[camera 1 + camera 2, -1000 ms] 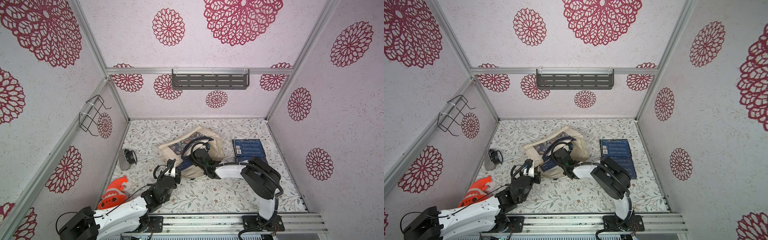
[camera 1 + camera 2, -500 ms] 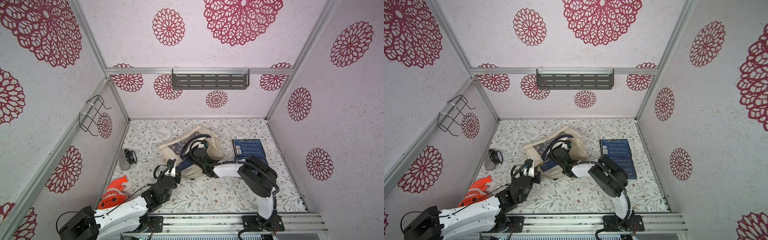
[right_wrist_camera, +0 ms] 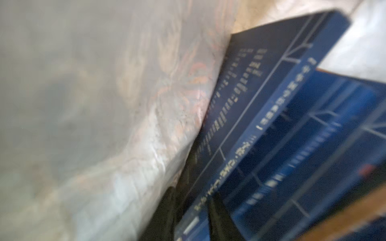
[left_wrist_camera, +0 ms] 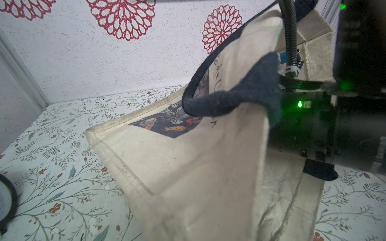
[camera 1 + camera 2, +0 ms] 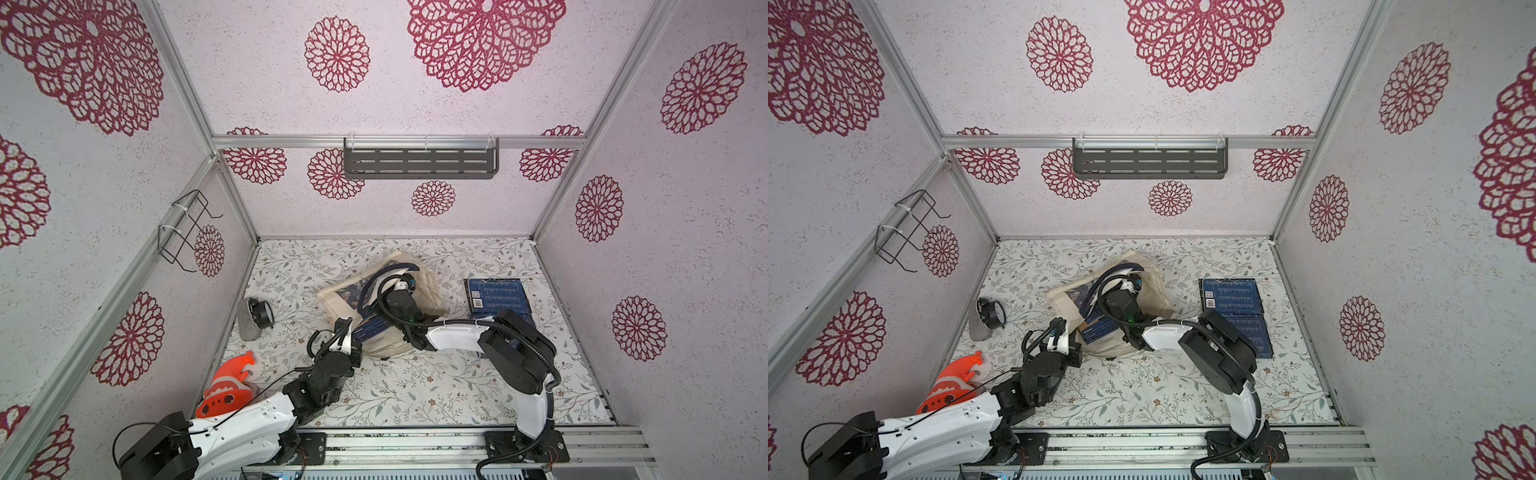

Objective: Take out the books from the canvas bag
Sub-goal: Pick up the book from the canvas bag.

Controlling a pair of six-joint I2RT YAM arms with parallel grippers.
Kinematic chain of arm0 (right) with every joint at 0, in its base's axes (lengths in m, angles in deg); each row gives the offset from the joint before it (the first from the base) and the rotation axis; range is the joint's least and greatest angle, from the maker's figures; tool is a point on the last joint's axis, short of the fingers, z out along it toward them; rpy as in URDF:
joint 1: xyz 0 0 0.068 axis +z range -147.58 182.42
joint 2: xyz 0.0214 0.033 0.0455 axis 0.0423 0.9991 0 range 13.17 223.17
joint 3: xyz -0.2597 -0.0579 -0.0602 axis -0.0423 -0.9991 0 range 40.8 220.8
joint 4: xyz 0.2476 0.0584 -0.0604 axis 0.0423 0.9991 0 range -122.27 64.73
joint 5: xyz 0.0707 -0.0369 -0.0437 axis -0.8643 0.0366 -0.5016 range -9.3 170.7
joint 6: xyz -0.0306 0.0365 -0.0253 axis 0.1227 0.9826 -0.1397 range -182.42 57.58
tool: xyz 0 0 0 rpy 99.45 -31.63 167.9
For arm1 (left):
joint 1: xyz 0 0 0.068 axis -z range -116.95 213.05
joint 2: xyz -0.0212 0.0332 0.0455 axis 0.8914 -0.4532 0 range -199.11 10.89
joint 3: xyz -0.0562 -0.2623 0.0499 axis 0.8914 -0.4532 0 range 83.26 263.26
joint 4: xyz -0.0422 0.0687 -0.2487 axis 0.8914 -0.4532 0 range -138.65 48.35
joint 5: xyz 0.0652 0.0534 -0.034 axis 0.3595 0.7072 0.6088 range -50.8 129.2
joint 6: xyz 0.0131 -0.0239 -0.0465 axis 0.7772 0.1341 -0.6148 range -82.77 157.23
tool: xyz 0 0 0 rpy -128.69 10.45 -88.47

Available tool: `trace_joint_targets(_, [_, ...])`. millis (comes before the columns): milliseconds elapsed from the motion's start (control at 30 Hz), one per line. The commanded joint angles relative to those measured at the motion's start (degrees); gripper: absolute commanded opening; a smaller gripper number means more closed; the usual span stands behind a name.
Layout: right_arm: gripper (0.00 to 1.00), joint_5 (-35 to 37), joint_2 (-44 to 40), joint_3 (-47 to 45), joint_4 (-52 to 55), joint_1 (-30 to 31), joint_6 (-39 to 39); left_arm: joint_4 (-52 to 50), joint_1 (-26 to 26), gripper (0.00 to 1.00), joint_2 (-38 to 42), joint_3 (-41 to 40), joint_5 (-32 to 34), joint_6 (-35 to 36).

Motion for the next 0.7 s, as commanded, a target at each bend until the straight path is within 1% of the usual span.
trace_joint_targets(0, [0.38,-1.45,1.31,3.97,-4.98,-0.83,-1.19,4.42,0.49,0.0,0.32,1.69,-0.99,0.96])
trace_joint_targets(67, [0.39,-1.98,2.66,3.96,-6.67,-0.95,-1.04,4.42,0.49,0.0,0.41,1.57,-1.12,0.95])
trace_joint_targets(167, [0.34,-1.66,4.14,3.22,-9.32,-1.0,-0.11,4.43,0.49,0.0,0.33,1.59,-1.13,0.9])
trace_joint_targets(267, [0.26,-2.26,5.06,3.44,-9.5,-1.08,0.22,4.44,0.49,0.0,0.32,1.63,-1.21,0.84])
trace_joint_targets(333, [0.18,-2.62,5.03,3.46,-9.52,-1.08,0.23,4.39,0.49,0.0,0.24,1.66,-1.14,0.75])
trace_joint_targets(367, [0.15,-2.92,4.9,3.32,-9.72,-1.0,0.04,4.3,0.49,0.0,0.23,1.7,-1.08,0.6])
trace_joint_targets(533, [0.06,-4.72,1.4,1.86,-9.06,-0.91,-3.57,2.64,0.49,0.0,-0.19,2.52,-0.28,-0.42])
trace_joint_targets(600, [0.0,-5.71,-1.02,-0.08,-9.31,-0.95,-5.19,2.34,0.49,0.0,-0.08,2.71,-0.25,-0.74])
trace_joint_targets(667, [0.0,-6.42,-3.44,-2.22,-9.23,-0.82,-6.84,2.1,0.49,0.0,0.05,2.71,0.22,-1.08])
